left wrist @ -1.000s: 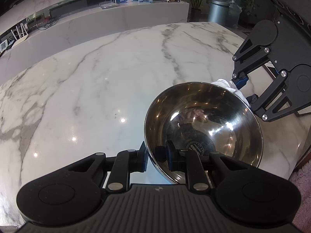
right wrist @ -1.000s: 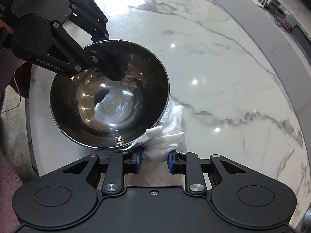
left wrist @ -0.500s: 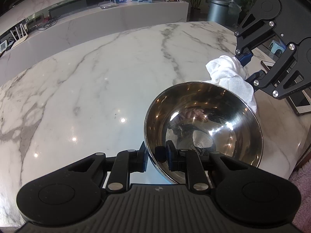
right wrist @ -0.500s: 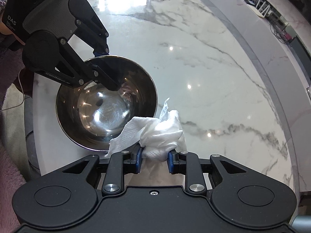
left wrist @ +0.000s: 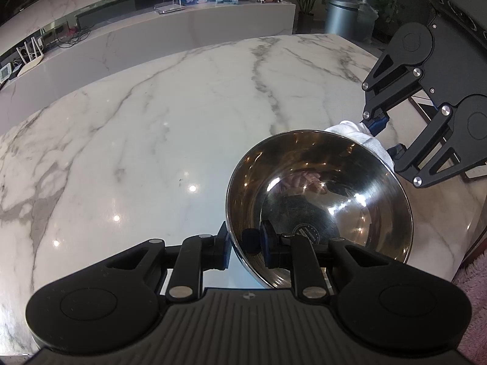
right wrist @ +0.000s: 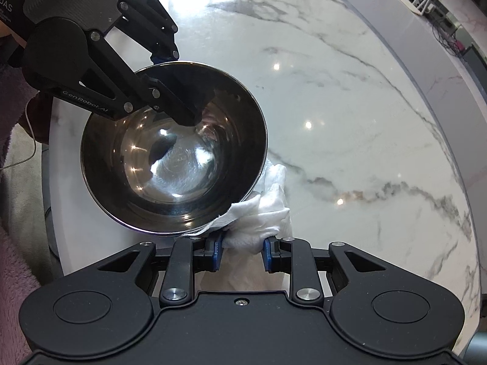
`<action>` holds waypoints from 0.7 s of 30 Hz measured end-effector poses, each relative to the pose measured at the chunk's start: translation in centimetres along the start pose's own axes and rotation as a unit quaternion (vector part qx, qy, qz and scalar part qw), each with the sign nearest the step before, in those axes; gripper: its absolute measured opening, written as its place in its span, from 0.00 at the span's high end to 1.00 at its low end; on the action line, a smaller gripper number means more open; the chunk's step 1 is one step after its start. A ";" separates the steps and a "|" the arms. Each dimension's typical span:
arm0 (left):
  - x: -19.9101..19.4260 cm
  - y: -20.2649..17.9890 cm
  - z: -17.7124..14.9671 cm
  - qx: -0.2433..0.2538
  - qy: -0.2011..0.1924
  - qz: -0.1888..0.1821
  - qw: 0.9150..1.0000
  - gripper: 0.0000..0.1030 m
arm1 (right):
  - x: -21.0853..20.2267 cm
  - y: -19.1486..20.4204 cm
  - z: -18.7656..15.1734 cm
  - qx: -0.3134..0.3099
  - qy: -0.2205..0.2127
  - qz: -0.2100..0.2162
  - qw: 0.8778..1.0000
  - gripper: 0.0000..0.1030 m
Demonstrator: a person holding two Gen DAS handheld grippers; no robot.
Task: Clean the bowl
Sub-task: 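Tilt the bowl higher with the left gripper while the right-held cloth wipes its outside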
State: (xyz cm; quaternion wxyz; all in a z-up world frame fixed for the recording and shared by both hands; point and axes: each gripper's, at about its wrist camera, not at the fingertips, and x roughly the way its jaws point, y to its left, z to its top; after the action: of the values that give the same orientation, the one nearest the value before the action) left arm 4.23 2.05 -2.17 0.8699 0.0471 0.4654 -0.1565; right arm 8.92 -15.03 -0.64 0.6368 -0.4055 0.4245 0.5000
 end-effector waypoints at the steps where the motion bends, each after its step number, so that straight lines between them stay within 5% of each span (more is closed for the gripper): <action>1: 0.0 0.2 0.0 -0.009 0.003 -0.003 1.000 0.82 | 0.1 0.1 0.0 -0.001 -0.001 0.001 1.000 0.77; 7: -0.1 1.2 -0.3 -0.056 0.027 -0.034 0.997 0.59 | 0.7 0.4 0.1 -0.004 0.003 0.002 1.000 0.77; 15: 0.4 1.8 -1.1 -0.082 0.073 -0.082 0.991 0.63 | 0.9 0.4 0.1 -0.002 0.003 0.002 1.000 0.77; 21: 0.3 1.5 -1.1 -0.061 0.059 -0.068 0.994 0.73 | 0.8 0.6 0.4 -0.004 0.005 0.005 1.000 0.77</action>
State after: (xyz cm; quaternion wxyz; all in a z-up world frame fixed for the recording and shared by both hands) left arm 4.03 3.62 -3.16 0.8294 -0.0290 0.5269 -0.1836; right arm 8.44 -14.31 -1.31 0.6303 -0.4087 0.4275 0.5029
